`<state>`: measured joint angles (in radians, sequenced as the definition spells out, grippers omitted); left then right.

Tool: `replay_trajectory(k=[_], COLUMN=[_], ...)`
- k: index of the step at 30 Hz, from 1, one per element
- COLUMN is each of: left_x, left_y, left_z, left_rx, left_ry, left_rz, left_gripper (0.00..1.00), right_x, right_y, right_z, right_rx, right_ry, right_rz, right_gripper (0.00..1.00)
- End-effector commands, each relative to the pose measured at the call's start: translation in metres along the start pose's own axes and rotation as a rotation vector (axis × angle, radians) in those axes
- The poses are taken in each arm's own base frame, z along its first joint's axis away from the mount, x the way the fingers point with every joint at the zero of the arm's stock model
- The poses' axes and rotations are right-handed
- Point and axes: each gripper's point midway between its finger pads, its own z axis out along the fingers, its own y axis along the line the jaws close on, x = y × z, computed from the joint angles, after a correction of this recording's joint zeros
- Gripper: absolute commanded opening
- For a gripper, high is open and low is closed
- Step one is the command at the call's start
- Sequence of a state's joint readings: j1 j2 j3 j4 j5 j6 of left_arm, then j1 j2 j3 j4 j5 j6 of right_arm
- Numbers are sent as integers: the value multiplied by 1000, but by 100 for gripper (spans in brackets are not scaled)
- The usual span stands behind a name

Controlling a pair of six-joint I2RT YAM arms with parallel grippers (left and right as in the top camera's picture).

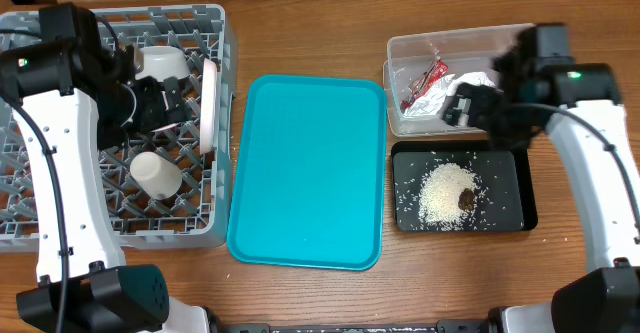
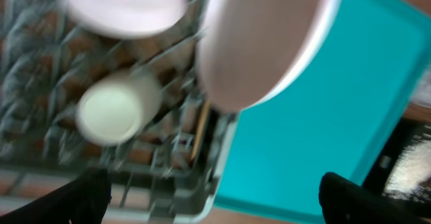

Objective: Sort waste into correct bins and load items into the dishwasher

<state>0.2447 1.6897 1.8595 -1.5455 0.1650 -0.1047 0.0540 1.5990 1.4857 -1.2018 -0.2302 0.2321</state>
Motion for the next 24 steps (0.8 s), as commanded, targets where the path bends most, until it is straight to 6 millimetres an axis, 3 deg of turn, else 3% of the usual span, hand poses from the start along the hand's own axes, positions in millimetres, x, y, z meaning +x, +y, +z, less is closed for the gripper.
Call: replay_trajectory(k=[1, 8, 14, 20, 24], left_x=[5, 20, 32, 51, 71], left_y=[21, 17, -14, -36, -36], left_z=[-2, -2, -3, -4, -1], left_rx=[-120, -122, -112, -113, -88], left_ry=[14, 75, 90, 46, -34], left_rz=[-88, -64, 90, 197, 217], left_gripper=[100, 100, 100, 100, 100], right_x=[-7, -3, 8, 16, 34], right_y=[24, 22, -10, -13, -18], right_z=[-6, -5, -9, -18, -23], right_rx=[-37, -22, 118, 103, 83], right_ry=[-64, -49, -9, -60, -123], right_rz=[-74, -74, -34, -38, -50], right_gripper=[100, 100, 100, 100, 100])
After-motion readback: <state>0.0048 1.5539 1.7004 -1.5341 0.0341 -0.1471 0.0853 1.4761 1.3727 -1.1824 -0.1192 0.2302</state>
